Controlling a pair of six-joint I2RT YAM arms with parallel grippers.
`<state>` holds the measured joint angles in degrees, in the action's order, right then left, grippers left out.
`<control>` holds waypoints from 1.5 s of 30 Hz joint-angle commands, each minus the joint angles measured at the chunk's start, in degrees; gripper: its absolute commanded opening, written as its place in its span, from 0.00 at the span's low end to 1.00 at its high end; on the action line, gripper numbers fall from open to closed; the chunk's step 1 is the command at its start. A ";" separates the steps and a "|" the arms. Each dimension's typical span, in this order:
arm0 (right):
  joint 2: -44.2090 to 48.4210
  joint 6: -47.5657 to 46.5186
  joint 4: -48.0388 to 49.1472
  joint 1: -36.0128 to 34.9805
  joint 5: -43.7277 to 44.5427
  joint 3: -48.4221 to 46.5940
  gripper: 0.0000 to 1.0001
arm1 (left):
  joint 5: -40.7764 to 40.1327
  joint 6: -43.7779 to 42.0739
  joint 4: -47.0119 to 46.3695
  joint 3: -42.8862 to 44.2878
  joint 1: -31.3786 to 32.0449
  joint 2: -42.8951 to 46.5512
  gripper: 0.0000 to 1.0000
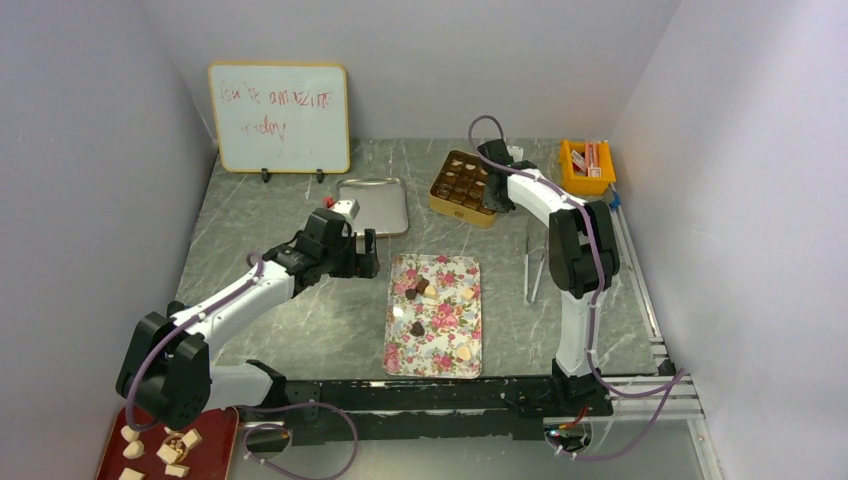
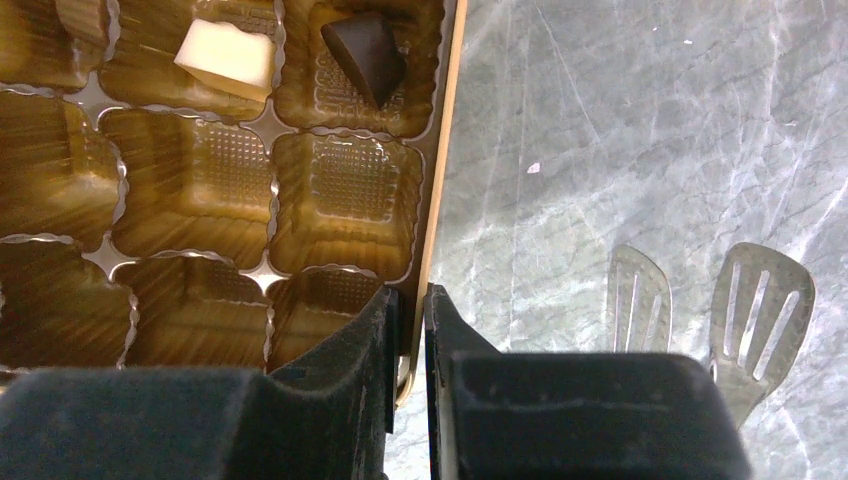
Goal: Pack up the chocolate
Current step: Move the packing box to the center of the board.
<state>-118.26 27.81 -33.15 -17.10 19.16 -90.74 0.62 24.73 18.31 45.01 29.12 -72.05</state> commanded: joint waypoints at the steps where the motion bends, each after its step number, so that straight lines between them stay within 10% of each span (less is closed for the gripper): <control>1: 2.06 -5.73 -2.03 0.15 -1.34 2.63 0.12 | 0.71 1.01 -2.81 0.71 0.14 -0.11 1.00; 38: 8.27 -17.87 -1.46 -4.04 -3.92 5.63 0.14 | 2.09 5.38 -4.71 1.39 0.65 0.78 1.00; 45: 8.11 -17.38 -1.58 -3.94 -1.27 4.48 0.34 | 2.07 5.83 -4.34 2.94 0.65 -0.40 1.00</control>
<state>-112.49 11.16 -34.09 -20.84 15.20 -83.88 1.91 29.67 15.64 45.04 29.50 -72.14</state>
